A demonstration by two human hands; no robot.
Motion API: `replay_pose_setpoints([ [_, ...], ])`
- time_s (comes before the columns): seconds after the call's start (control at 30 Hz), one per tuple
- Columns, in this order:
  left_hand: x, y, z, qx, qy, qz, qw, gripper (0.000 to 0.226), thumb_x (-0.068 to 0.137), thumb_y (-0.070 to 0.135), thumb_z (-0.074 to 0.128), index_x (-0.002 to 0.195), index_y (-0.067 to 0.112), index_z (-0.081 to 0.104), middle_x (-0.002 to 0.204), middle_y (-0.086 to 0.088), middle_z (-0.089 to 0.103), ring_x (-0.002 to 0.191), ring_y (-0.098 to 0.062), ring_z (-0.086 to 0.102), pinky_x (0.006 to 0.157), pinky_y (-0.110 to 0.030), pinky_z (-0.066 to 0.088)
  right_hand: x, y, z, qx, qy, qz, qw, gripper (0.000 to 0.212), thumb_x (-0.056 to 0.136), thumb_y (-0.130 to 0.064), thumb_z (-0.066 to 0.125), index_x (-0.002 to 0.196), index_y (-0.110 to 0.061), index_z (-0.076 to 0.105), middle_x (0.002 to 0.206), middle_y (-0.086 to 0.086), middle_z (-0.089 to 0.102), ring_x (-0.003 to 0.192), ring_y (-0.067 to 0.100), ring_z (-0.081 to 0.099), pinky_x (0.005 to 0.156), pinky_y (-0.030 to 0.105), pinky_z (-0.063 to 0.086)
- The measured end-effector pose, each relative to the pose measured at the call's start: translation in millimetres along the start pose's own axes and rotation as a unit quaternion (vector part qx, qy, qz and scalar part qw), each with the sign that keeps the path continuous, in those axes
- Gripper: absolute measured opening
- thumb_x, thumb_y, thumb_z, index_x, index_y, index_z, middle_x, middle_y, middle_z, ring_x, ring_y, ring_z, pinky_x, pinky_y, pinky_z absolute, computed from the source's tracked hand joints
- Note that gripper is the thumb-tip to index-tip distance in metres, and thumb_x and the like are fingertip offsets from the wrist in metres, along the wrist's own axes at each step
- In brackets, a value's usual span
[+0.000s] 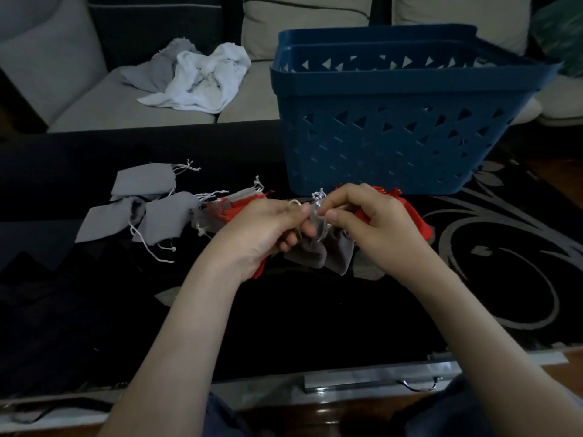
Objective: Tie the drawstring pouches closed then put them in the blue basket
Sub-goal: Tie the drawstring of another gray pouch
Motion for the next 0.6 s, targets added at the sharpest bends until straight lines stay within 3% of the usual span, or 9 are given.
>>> replay_pose_setpoints([
  [0.23,-3,-1,15,0.062,-0.063,0.015,0.996,0.026,0.097,0.008,0.046,0.076,0.013,0.059,0.056,0.007,0.057,0.051,-0.003,0.046,0.053,-0.019,0.035,-2,-9,4,0.022,-0.003,-0.021,1.0,0.026,0.087,-0.01,0.062,0.091,-0.035,0.063,0.09,-0.005,0.06,0.094,0.007,0.056,0.087,0.019,0.041],
  [0.3,-2,-1,17,0.066,-0.08,0.023,0.994,0.007,0.092,0.009,0.049,0.092,0.007,0.056,0.055,0.006,0.054,0.052,-0.006,0.046,0.054,-0.023,0.035,-1,-10,6,0.025,-0.002,-0.025,0.999,0.028,0.087,-0.01,0.062,0.091,-0.037,0.062,0.088,-0.007,0.06,0.092,0.005,0.055,0.085,0.016,0.039],
  [0.4,-4,-1,18,0.072,-0.084,0.016,0.994,0.049,0.079,0.012,0.052,0.126,0.007,0.038,0.054,0.007,0.054,0.056,-0.009,0.048,0.054,-0.024,0.036,2,-10,8,0.031,0.001,-0.03,0.999,0.026,0.084,-0.014,0.062,0.091,-0.039,0.061,0.078,-0.012,0.064,0.085,0.008,0.06,0.083,0.024,0.043],
  [0.53,-8,3,19,0.07,-0.147,0.038,0.986,0.033,0.063,0.011,0.049,0.096,0.006,0.054,0.064,-0.003,0.051,0.061,-0.012,0.045,0.058,-0.026,0.033,4,-9,10,0.029,0.002,-0.036,0.999,0.021,0.081,-0.015,0.064,0.091,-0.034,0.063,0.075,-0.02,0.065,0.084,0.005,0.062,0.081,0.02,0.044],
  [0.6,-11,6,20,0.062,-0.169,0.056,0.982,0.035,0.068,0.012,0.051,0.099,-0.001,0.056,0.073,-0.007,0.052,0.067,-0.015,0.045,0.06,-0.025,0.034,4,-8,10,0.03,0.008,-0.035,0.999,0.022,0.082,-0.013,0.064,0.092,-0.034,0.063,0.076,-0.021,0.065,0.084,0.005,0.062,0.08,0.019,0.044],
])
Point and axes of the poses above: each hand's wrist, its own x-axis towards the middle knuckle, its own z-axis out of the palm, y = z × x, the point moved 2 cm from there along x, towards the middle knuckle
